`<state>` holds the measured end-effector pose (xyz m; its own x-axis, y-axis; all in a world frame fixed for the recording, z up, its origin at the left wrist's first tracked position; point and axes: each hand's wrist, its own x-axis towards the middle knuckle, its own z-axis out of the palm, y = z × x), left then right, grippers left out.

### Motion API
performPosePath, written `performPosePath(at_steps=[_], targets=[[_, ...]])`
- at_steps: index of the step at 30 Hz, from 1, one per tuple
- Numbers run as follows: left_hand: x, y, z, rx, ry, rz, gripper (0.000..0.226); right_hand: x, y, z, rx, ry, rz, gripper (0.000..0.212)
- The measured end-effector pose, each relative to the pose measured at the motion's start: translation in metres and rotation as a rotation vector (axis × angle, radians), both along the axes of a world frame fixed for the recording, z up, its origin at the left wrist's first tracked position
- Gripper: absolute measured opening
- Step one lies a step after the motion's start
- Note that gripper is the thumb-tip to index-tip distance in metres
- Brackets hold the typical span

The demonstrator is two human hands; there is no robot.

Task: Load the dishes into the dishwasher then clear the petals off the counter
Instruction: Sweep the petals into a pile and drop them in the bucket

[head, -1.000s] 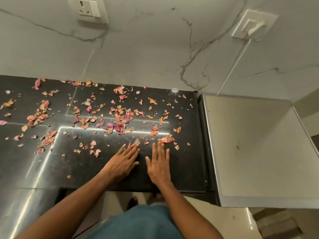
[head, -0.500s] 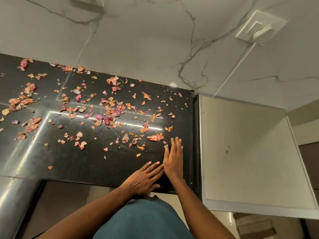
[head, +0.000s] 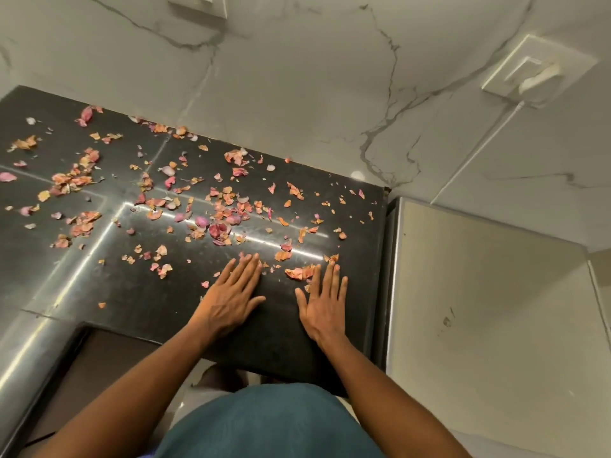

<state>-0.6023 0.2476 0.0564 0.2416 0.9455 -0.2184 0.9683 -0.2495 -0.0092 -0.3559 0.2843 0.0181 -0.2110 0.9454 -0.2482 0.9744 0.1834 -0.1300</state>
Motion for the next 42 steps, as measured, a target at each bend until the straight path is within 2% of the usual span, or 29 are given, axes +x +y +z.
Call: performPosePath(at_steps=[6,8,11,14,17,20,23,25,27,31,34,38,42], targets=[[0.0,-0.019,0.006,0.049,0.0,-0.002,0.069,-0.065,0.025,0.013,-0.126,0.106,0.19,0.081],[0.011,-0.032,0.0,0.035,-0.046,0.046,0.066,-0.082,0.036,0.018,-0.203,0.24,0.238,0.077],[0.034,-0.047,-0.009,-0.005,-0.104,0.12,0.066,-0.087,0.047,0.028,-0.285,0.564,0.172,0.073],[0.063,-0.045,-0.011,-0.048,-0.145,0.033,0.065,-0.063,0.046,0.034,-0.165,0.695,0.077,0.064],[0.091,-0.037,-0.015,-0.091,-0.156,-0.176,0.065,-0.024,0.038,0.024,0.056,0.679,-0.005,0.057],[0.106,-0.026,-0.023,-0.153,-0.142,-0.248,0.067,0.02,0.025,0.007,0.174,0.545,-0.092,0.059],[0.1,-0.011,-0.024,-0.152,-0.123,-0.297,0.068,0.056,0.015,-0.006,0.136,0.285,-0.206,0.071],[0.088,-0.001,-0.021,-0.167,-0.104,-0.325,0.067,0.067,0.017,-0.008,0.064,0.105,-0.202,0.079],[0.071,0.012,-0.017,-0.133,-0.088,-0.23,0.07,0.064,0.027,-0.004,0.01,0.03,-0.178,0.081],[0.025,0.043,-0.009,-0.07,0.005,0.016,0.079,0.03,0.06,0.009,-0.053,0.019,-0.094,0.084],[-0.006,0.056,0.007,-0.031,0.102,0.027,0.083,-0.01,0.08,0.01,-0.077,0.034,-0.002,0.087],[-0.018,0.046,0.022,0.034,0.141,0.043,0.076,-0.058,0.09,0.012,-0.123,0.069,0.108,0.086],[0.004,0.018,0.007,-0.021,0.072,0.062,0.071,-0.082,0.09,0.017,-0.195,0.165,0.387,0.072]])
